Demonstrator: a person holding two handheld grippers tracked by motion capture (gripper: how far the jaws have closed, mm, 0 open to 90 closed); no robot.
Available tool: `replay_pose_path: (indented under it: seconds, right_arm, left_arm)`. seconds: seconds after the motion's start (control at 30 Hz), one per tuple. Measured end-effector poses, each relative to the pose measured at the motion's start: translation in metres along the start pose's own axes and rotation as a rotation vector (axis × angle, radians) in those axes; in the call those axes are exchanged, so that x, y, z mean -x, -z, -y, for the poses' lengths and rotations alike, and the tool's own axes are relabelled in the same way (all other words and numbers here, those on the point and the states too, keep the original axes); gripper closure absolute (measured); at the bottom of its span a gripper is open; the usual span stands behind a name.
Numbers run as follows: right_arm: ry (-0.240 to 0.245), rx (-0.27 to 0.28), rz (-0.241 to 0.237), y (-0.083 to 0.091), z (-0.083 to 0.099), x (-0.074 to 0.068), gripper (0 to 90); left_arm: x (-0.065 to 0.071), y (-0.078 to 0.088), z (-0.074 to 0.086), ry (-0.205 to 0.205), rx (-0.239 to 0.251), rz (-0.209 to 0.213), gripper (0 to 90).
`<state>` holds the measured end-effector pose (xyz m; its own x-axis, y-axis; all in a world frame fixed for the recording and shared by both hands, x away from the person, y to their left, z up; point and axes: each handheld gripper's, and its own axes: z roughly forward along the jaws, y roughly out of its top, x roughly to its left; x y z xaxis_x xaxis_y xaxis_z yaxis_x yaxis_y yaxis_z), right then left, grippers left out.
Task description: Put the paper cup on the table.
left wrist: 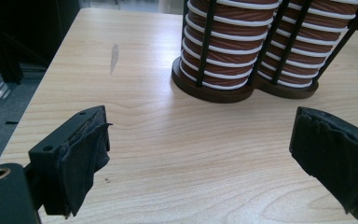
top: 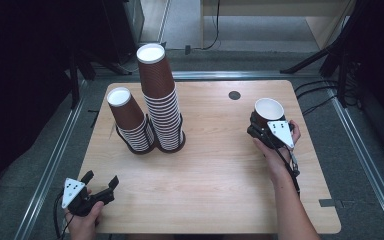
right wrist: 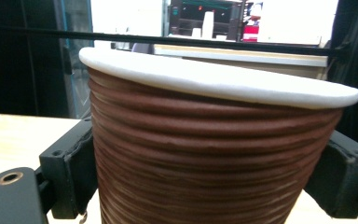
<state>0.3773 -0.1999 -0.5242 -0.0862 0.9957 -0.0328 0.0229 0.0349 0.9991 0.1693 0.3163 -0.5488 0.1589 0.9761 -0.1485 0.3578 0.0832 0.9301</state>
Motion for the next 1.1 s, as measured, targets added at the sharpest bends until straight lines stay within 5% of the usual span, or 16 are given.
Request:
replay_pose_path:
  seconds: [0.47,0.73,1.1]
  right_arm:
    - [-0.001,-0.111,-0.010,-0.005,0.011,0.006,10.8]
    - [0.001,-0.148,0.025,-0.009,0.014,0.006,10.7]
    - [0.057,-0.197,0.024,-0.013,0.016,0.001,10.6]
  left_arm:
    - [0.000,-0.001,0.000,-0.006,0.003,0.012,5.0]
    - [0.001,-0.001,0.000,-0.009,0.002,0.012,5.0]
    - [0.001,-0.001,-0.001,-0.006,0.004,0.013,5.0]
